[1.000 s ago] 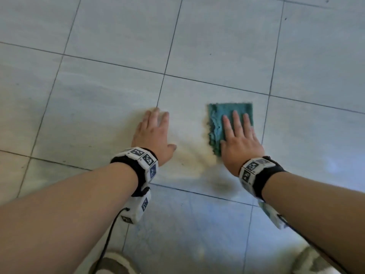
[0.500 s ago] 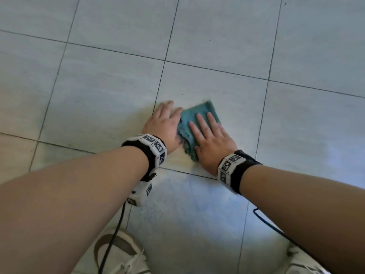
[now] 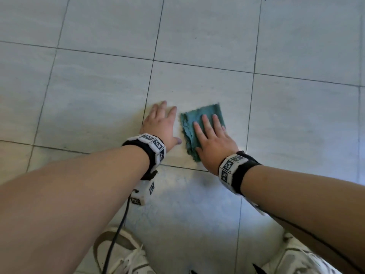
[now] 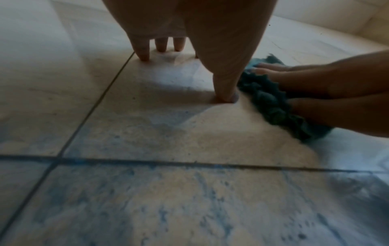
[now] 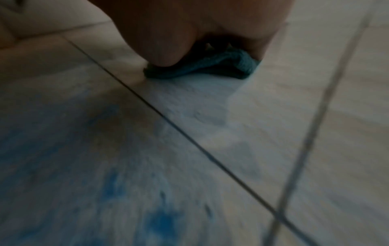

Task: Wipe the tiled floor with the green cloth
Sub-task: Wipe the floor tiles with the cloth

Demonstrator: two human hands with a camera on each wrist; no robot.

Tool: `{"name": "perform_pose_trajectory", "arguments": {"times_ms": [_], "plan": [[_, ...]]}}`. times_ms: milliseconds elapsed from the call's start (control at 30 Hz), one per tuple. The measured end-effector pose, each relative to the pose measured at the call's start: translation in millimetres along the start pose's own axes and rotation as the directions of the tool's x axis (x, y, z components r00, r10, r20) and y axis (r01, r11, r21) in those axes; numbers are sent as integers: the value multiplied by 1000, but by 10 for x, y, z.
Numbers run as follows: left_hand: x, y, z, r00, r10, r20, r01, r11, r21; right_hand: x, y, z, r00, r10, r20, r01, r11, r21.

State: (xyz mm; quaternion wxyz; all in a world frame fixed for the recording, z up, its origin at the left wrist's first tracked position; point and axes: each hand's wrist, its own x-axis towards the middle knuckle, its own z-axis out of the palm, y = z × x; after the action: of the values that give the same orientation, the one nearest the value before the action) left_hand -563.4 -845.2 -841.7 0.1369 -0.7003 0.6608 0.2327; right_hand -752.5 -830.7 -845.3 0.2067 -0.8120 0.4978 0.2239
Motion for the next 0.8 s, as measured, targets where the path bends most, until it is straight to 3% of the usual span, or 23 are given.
{"name": "perform_pose_trajectory", "arguments": {"times_ms": [100,267,367,467,567,667,800], "plan": [[-7,11,-8,1000,9,7,-9,1000,-3,-80,84,19,999,-43,14,43,998,-52],[24,49,-8,1000,5,-3,-5,1000,0,-707,1121,156,966,233,114,-228,972,-58],[22,57,-17,1000,-4,-5,4,1000,8,-808,1205,225,961,250,117,-243,967,-71],[7,68,-29,1000,-12,21,12,1000,-5,-602,732,216,998,10,64,-4,995,-95],[-7,73,-45,1000,-9,26,10,1000,-26,-263,24,232,973,-227,31,229,966,-117],[7,-20,-73,1000,-9,16,10,1000,-16,-60,-295,212,971,-238,-11,235,965,-120],[32,-72,-98,998,1,68,-3,999,34,-113,91,166,940,-341,16,337,918,-208]]}}
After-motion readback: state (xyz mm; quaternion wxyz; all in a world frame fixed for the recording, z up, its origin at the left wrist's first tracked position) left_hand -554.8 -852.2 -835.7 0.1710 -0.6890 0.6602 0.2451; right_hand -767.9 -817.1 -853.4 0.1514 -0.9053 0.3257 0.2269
